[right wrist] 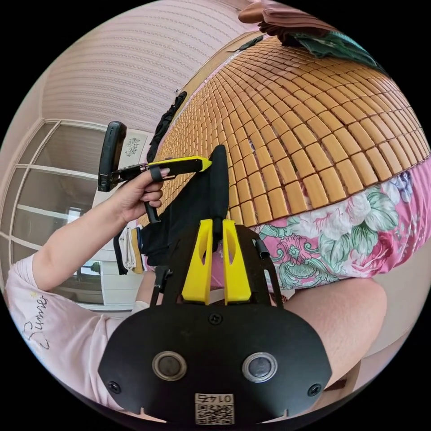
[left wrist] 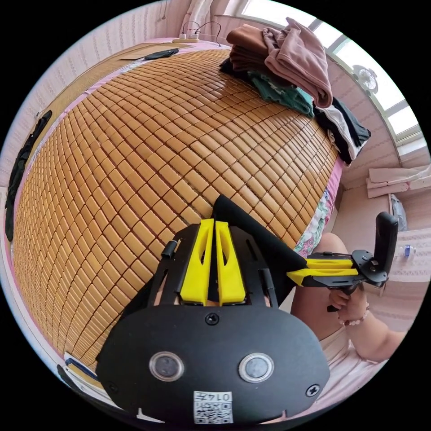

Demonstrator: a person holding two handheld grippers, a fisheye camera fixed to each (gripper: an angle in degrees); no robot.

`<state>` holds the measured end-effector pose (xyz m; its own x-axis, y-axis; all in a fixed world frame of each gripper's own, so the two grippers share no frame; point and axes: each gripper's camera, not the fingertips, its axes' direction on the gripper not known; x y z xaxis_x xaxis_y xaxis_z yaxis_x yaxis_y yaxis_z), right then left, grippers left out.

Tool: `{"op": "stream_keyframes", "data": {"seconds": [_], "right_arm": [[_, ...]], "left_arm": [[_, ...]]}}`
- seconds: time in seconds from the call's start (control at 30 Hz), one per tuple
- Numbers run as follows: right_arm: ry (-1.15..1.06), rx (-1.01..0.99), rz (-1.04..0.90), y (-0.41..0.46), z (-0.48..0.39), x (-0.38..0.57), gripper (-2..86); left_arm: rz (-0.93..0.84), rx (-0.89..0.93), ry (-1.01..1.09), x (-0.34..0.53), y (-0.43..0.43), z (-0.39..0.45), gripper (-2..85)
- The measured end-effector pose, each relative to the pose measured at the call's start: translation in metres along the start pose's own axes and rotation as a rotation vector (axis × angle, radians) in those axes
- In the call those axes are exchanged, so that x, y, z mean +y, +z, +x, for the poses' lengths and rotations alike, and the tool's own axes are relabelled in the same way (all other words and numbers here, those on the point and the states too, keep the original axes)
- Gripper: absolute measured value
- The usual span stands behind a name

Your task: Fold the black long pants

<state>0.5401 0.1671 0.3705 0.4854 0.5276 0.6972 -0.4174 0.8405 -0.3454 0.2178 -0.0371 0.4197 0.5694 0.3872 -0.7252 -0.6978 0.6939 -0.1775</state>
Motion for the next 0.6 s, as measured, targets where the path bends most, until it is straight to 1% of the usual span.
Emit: {"op": "stream_keyframes", "data": {"seconds": [0.03,0.1,0.13,0.2,0.27,0.33,0.4,0.43,0.5,0.53,0.57,0.6], "right_arm": [[-0.033,-0.016,0.02,-0.01,-0.005,0.005,2.9],[-0.079,-0.007,0.059,-0.029,-0.014,0.015,2.6],[-0.106,0.003,0.089,-0.044,-0.021,0.023,2.5],[-0.131,-0.024,0.134,-0.068,-0.03,0.032,2.3],[-0.205,-0.082,0.172,-0.091,-0.051,0.041,2.3],[-0.299,-0.098,0.163,-0.093,-0.078,0.044,2.4],[-0.412,-0.137,0.113,-0.079,-0.112,0.045,2.6],[-0.496,-0.183,0.059,-0.059,-0.138,0.046,2.7],[-0.615,-0.238,-0.05,-0.016,-0.181,0.05,3.1],[-0.704,-0.235,-0.129,0.02,-0.211,0.055,3.4],[-0.77,-0.193,-0.193,0.062,-0.238,0.061,3.9],[-0.799,-0.158,-0.221,0.084,-0.248,0.064,4.2]], "left_arm": [[0.011,0.026,-0.011,0.001,-0.003,-0.001,-0.7],[0.095,0.144,-0.02,0.008,-0.022,0.003,-0.9],[0.121,0.176,-0.018,0.01,-0.028,0.004,-0.9],[0.222,0.322,-0.02,0.018,-0.057,0.005,-1.0],[0.295,0.402,0.01,0.029,-0.082,0.001,-1.0],[0.366,0.428,0.039,0.049,-0.111,-0.009,-1.0],[0.453,0.413,0.04,0.095,-0.153,-0.034,-1.0],[0.48,0.401,0.032,0.111,-0.163,-0.043,-1.0],[0.557,0.301,-0.053,0.186,-0.199,-0.081,-1.0],[0.567,0.253,-0.103,0.207,-0.205,-0.092,-1.0],[0.57,0.131,-0.257,0.249,-0.212,-0.117,-1.0],[0.582,0.011,-0.42,0.291,-0.212,-0.142,-1.0]]}}
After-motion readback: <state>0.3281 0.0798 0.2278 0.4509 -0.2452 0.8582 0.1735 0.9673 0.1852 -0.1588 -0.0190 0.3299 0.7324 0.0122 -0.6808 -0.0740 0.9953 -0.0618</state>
